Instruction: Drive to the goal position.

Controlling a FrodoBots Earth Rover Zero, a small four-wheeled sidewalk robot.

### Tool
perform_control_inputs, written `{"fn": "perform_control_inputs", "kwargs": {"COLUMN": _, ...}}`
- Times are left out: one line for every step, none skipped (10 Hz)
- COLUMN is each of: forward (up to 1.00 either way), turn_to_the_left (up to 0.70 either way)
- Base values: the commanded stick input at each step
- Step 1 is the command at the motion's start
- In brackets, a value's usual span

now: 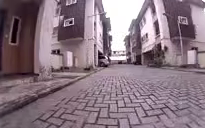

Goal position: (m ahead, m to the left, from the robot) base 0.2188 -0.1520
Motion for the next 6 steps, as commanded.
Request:
{"fn": "perform_control_inputs", "kwargs": {"forward": 0.70, "turn_to_the_left": 0.00}}
{"fn": "perform_control_inputs", "kwargs": {"forward": 0.70, "turn_to_the_left": 0.00}}
{"fn": "perform_control_inputs", "kwargs": {"forward": 0.70, "turn_to_the_left": 0.00}}
{"fn": "perform_control_inputs", "kwargs": {"forward": 0.70, "turn_to_the_left": 0.00}}
{"fn": "perform_control_inputs", "kwargs": {"forward": 0.70, "turn_to_the_left": 0.00}}
{"fn": "perform_control_inputs", "kwargs": {"forward": 0.70, "turn_to_the_left": 0.00}}
